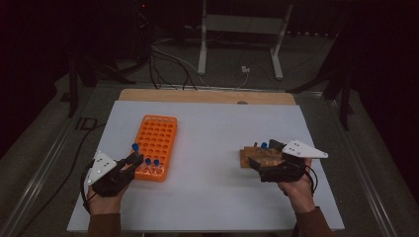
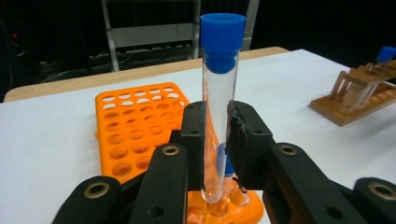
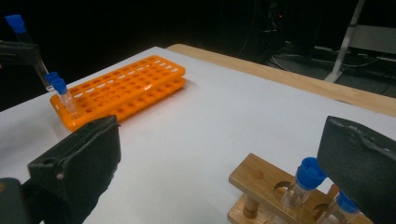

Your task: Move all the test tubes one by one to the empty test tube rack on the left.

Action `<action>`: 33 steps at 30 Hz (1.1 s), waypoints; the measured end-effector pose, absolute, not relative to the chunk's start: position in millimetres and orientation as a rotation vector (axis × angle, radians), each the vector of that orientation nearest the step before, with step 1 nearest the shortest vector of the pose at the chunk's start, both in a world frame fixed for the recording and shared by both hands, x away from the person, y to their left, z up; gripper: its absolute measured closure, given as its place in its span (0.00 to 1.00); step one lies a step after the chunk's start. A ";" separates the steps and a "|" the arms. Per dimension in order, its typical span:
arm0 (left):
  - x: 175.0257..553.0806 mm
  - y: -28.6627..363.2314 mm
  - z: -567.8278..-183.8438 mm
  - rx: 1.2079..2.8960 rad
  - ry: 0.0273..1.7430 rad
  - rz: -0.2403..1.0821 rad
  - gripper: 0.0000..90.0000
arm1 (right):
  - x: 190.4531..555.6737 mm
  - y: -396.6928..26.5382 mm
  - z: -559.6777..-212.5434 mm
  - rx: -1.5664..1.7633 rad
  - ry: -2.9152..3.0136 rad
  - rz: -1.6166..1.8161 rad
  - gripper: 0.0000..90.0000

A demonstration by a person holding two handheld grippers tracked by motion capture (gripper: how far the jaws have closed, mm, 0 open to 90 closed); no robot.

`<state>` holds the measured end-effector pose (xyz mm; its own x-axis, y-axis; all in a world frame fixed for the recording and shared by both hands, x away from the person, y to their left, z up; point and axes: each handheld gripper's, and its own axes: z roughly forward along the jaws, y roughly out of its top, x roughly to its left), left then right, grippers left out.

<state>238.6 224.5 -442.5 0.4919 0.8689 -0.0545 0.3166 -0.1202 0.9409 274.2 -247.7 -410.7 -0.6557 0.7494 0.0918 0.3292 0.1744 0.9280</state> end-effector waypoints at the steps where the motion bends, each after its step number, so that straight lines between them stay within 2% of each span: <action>1: 239.6 224.4 -444.1 1.681 1.030 0.654 0.85 | 274.3 -247.7 -410.7 1.018 2.071 1.480 0.00; 23: 251.2 228.2 -468.9 1.733 1.094 0.617 0.85 | 273.9 -247.9 -410.5 1.013 2.072 1.483 0.00; 33: 254.4 225.6 -477.6 1.838 1.133 0.582 0.85 | 273.4 -248.8 -410.0 1.015 2.071 1.486 0.00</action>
<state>254.4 225.6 -477.6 0.4754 0.8782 -0.0526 0.4684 -0.2020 0.8601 273.4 -248.8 -410.0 -0.6588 0.7466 0.0921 0.3266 0.1736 0.9291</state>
